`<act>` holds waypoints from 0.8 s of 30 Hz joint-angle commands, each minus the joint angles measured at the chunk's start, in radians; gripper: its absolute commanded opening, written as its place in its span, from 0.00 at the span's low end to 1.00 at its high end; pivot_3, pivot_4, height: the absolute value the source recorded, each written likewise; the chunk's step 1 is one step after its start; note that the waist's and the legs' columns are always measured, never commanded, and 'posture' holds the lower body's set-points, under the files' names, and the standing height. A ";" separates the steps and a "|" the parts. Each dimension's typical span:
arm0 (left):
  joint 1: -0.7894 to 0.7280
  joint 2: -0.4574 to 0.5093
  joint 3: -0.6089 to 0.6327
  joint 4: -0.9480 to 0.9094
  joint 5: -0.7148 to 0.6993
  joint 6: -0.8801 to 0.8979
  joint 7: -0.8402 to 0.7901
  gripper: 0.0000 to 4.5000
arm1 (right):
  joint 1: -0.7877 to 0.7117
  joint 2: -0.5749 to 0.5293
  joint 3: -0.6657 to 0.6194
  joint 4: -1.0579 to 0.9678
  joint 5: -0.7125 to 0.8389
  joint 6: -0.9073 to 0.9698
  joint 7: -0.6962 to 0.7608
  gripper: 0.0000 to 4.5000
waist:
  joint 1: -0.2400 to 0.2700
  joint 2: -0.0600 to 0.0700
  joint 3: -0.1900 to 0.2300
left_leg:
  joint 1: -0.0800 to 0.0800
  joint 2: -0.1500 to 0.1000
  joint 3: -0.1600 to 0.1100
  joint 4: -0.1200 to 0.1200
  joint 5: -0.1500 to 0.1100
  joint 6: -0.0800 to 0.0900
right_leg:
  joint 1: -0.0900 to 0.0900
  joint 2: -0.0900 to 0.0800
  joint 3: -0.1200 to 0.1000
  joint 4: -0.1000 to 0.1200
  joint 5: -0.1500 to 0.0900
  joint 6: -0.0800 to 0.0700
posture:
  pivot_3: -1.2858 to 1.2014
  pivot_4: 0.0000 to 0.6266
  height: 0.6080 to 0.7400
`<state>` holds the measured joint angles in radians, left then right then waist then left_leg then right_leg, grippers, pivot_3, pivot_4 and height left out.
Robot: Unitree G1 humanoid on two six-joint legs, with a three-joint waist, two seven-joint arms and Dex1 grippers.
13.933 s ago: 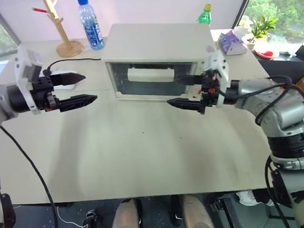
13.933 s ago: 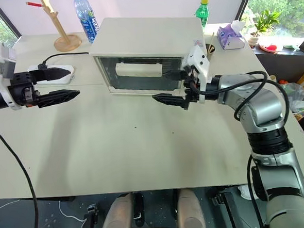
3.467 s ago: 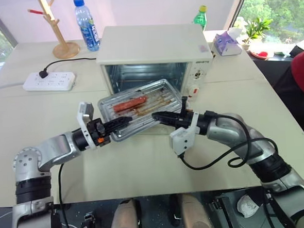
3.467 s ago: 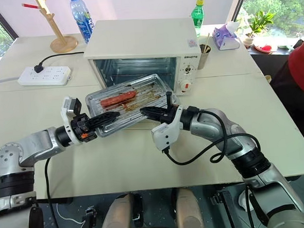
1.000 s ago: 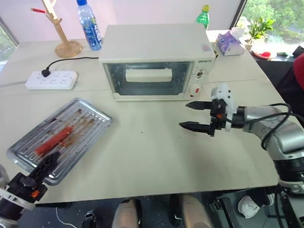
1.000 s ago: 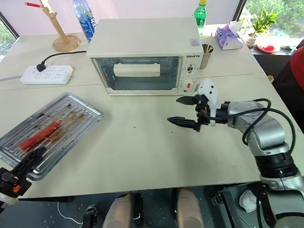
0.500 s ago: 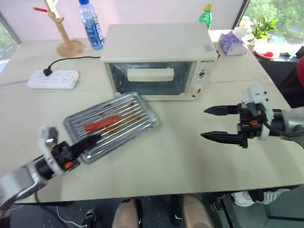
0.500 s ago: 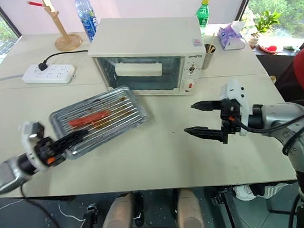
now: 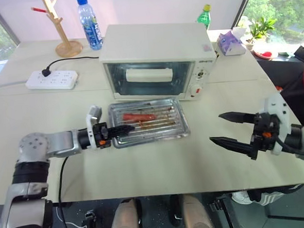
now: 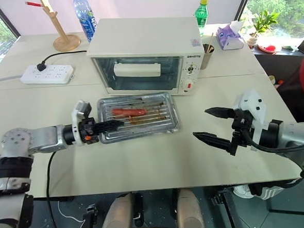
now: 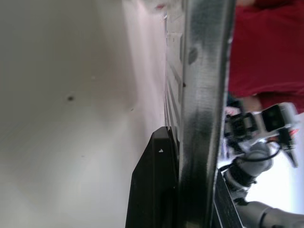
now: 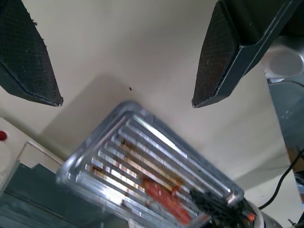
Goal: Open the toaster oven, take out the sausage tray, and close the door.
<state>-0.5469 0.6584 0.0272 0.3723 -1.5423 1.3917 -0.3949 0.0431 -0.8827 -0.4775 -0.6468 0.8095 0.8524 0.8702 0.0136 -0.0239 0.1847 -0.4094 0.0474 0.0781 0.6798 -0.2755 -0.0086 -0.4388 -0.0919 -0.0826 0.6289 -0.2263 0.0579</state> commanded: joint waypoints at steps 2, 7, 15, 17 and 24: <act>-0.065 -0.039 -0.042 0.026 0.182 0.005 -0.140 0.00 | 0.019 0.012 -0.030 -0.049 0.031 -0.011 -0.047 0.99 | 0.001 0.000 0.000 | 0.000 0.000 0.000 0.000 0.000 0.000 | 0.000 0.000 0.000 0.000 0.000 0.000 | 0.52 0.24 0.87; -0.124 -0.079 -0.066 0.102 0.352 -0.020 -0.262 0.00 | 0.021 0.009 -0.021 -0.051 0.041 -0.021 -0.074 0.99 | 0.002 0.000 0.000 | 0.000 0.000 0.000 0.000 0.000 0.000 | 0.000 0.000 0.000 -0.001 0.000 0.000 | 0.52 0.24 0.87; -0.125 -0.040 -0.062 0.119 0.544 -0.040 -0.417 0.73 | 0.027 -0.011 -0.001 -0.032 0.020 -0.052 -0.067 1.00 | -0.001 -0.001 0.000 | 0.000 0.000 -0.001 0.000 0.000 0.000 | 0.000 0.000 0.000 0.000 0.000 0.000 | 0.52 0.24 0.87; -0.105 -0.002 -0.057 0.099 0.577 -0.054 -0.445 0.95 | 0.017 -0.011 0.013 -0.022 0.015 -0.059 -0.068 1.00 | -0.003 -0.001 0.000 | 0.000 0.001 -0.001 0.000 0.000 0.000 | 0.000 0.000 0.000 0.000 0.000 0.000 | 0.52 0.24 0.87; 0.079 0.231 -0.078 -0.118 0.808 -0.403 -0.584 0.98 | -0.019 -0.023 0.076 0.036 -0.029 -0.107 -0.027 1.00 | -0.015 0.001 -0.001 | 0.002 0.004 -0.002 -0.001 0.000 0.000 | -0.001 0.003 0.001 0.001 0.000 -0.001 | 0.52 0.24 0.87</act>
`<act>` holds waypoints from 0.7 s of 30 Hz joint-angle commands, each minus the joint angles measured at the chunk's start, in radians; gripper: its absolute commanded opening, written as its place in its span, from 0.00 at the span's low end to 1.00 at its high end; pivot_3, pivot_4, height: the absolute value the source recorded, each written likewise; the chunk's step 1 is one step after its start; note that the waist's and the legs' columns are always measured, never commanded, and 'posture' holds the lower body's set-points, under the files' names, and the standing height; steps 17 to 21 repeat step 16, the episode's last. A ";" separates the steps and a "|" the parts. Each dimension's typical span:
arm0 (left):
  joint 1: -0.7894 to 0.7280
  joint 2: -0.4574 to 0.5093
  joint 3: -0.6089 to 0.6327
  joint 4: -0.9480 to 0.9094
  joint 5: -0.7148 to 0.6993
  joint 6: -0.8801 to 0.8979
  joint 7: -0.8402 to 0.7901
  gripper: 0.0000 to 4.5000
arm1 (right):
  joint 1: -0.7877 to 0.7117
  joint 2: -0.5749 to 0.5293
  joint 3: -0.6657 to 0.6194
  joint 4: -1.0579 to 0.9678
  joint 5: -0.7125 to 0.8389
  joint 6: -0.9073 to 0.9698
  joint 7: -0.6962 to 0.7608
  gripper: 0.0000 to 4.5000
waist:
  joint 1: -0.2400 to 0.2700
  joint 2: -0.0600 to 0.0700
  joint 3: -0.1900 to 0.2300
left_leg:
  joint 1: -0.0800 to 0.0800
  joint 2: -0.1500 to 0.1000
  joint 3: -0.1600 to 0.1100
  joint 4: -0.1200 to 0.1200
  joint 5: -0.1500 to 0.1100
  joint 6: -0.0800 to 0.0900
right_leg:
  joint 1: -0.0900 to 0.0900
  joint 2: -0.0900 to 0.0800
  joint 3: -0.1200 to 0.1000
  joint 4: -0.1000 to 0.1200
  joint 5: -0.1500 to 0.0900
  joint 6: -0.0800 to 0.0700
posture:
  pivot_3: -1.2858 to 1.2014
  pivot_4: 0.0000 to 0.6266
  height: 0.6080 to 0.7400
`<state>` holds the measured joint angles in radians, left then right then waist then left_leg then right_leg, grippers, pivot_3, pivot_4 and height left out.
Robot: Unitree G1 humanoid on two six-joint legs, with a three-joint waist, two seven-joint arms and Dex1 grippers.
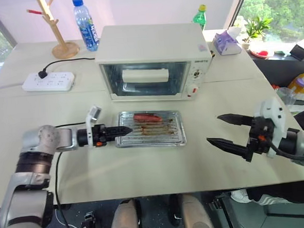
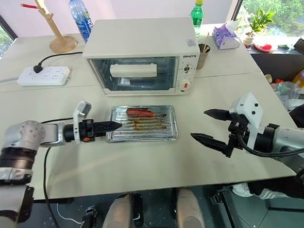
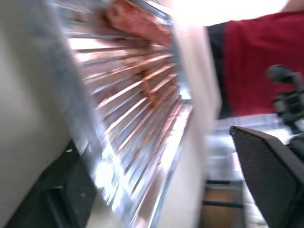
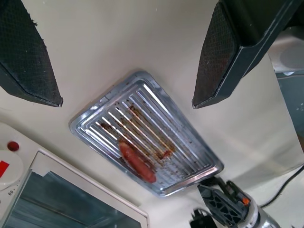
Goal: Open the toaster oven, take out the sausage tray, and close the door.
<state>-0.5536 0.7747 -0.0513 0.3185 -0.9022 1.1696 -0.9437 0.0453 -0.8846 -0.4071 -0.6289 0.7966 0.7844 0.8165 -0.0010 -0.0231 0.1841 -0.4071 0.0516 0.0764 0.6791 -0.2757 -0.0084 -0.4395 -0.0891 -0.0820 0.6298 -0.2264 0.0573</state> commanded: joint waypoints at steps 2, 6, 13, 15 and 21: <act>0.160 0.201 0.025 -0.156 0.227 -0.315 -0.099 0.98 | -0.050 -0.035 0.021 0.055 -0.030 -0.054 0.054 1.00 | -0.012 0.001 0.000 | 0.000 0.000 0.000 0.000 0.000 0.000 | -0.001 0.000 0.000 0.000 0.000 0.000 | 0.52 0.24 0.87; 0.237 0.313 0.107 -0.247 0.283 -0.484 -0.194 0.98 | -0.112 -0.065 0.043 0.125 -0.033 -0.066 0.107 1.00 | -0.009 0.002 0.001 | -0.001 0.001 0.001 -0.002 0.000 0.000 | -0.004 0.000 0.001 0.000 -0.001 -0.003 | 0.52 0.24 0.87; 0.141 0.441 0.300 -0.312 0.216 -0.486 -0.311 0.98 | -0.248 -0.133 0.084 0.266 -0.025 -0.060 0.239 1.00 | 0.020 0.003 0.004 | -0.005 -0.002 0.001 -0.002 -0.001 0.000 | -0.004 -0.007 -0.001 -0.004 -0.001 -0.002 | 0.52 0.24 0.87; 0.125 0.460 0.313 -0.330 0.219 -0.490 -0.334 0.98 | -0.277 -0.146 0.099 0.294 -0.022 -0.057 0.275 1.00 | 0.016 0.003 0.004 | -0.006 -0.003 0.002 -0.001 -0.002 0.003 | -0.003 -0.008 -0.001 -0.005 -0.001 -0.002 | 0.52 0.24 0.87; 0.120 0.466 0.316 -0.336 0.222 -0.491 -0.343 0.98 | -0.287 -0.150 0.106 0.303 -0.022 -0.056 0.289 1.00 | 0.016 0.003 0.004 | -0.006 -0.003 0.003 -0.001 -0.003 0.004 | -0.003 -0.008 -0.001 -0.006 -0.001 -0.001 | 0.52 0.24 0.87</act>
